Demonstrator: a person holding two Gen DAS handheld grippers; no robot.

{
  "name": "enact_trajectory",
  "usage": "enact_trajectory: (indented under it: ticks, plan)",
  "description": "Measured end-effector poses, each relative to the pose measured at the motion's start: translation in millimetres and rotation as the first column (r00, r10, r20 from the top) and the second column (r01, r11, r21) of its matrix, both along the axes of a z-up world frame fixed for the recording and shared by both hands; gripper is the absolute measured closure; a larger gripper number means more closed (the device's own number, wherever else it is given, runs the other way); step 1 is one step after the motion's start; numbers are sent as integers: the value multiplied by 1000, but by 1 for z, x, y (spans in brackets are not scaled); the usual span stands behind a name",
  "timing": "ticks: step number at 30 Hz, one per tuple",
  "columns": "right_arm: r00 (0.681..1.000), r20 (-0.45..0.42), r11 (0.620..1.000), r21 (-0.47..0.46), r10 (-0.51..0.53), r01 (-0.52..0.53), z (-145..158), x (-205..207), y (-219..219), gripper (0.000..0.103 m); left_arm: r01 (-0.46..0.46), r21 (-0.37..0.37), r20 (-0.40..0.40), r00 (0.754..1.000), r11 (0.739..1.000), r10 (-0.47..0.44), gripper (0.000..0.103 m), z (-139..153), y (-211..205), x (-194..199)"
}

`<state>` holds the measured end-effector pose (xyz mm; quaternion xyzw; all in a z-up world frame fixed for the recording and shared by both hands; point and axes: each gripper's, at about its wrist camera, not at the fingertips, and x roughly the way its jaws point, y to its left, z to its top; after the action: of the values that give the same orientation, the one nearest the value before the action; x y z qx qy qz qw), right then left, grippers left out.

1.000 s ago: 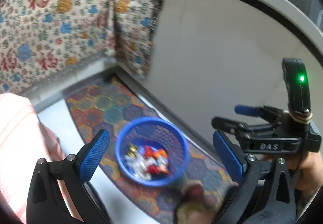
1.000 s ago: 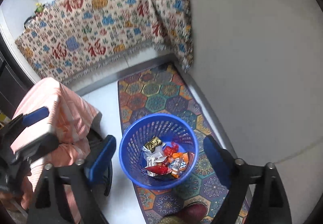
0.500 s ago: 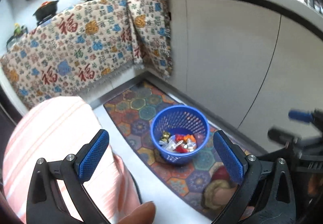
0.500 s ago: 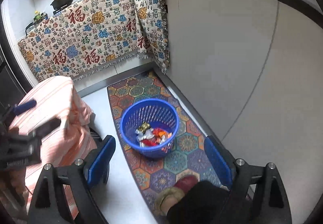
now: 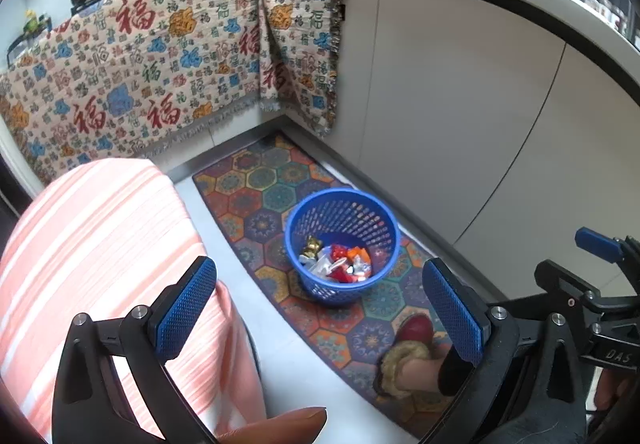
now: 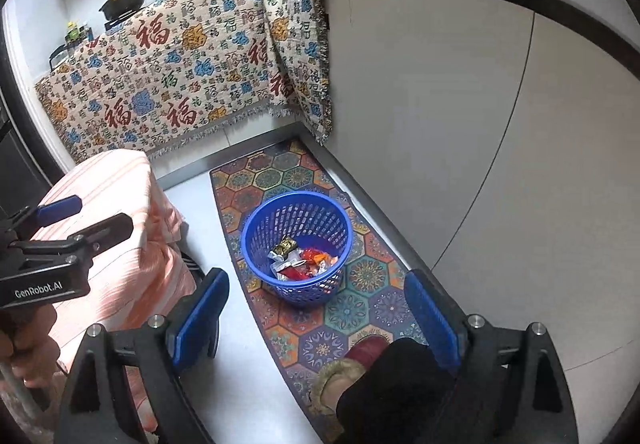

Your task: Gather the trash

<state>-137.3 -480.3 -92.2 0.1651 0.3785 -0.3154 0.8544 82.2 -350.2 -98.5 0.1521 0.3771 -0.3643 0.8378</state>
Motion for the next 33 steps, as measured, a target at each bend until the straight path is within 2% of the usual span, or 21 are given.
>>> enact_trajectory:
  ticks: [33]
  plan:
    - [1000,-17,1000,-4,2,-2,-3,8,3,12,-19,18,-5,1000,1000,19,0,-4,0,1]
